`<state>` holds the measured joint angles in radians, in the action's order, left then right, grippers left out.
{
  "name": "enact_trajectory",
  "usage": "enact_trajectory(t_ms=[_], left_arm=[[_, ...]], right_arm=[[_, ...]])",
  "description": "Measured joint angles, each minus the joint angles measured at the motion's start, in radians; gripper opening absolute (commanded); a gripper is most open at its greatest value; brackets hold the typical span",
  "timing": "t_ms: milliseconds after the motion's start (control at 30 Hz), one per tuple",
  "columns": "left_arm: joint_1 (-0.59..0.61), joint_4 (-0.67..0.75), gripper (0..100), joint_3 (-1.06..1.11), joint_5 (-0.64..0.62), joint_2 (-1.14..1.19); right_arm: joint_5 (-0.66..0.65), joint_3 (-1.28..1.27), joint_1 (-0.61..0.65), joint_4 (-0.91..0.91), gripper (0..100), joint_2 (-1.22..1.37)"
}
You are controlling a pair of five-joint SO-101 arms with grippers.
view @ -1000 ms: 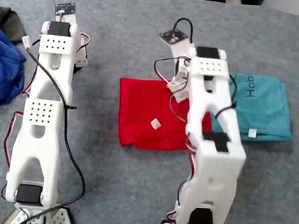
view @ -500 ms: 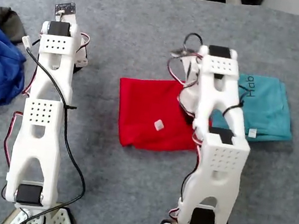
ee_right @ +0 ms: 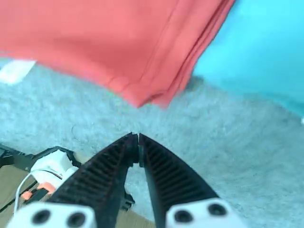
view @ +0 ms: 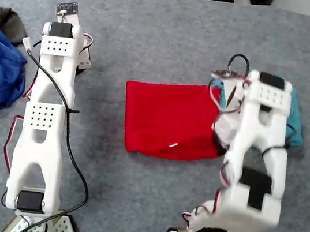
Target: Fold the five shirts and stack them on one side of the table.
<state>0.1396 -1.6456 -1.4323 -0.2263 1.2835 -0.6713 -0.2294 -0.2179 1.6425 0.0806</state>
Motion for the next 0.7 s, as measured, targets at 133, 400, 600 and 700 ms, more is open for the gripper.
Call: enact_trajectory(t_ms=[133, 400, 600, 700], left_arm=[[0.0, 0.0, 3, 0.0, 0.0, 0.0], [0.0, 0.0, 3, 0.0, 0.0, 0.0], [0.0, 0.0, 3, 0.0, 0.0, 0.0], [0.002, 0.0, 3, 0.0, 0.0, 0.0]], right_arm=[[0.011, -0.17, 0.012, -0.236, 1.8, -0.147], [0.178, -0.153, 0.149, -0.557, 1.7, -0.078], [0.186, -0.014, 0.155, -0.411, 1.5, 0.077], [0.184, 0.012, 0.157, -0.279, 1.5, 0.081]])
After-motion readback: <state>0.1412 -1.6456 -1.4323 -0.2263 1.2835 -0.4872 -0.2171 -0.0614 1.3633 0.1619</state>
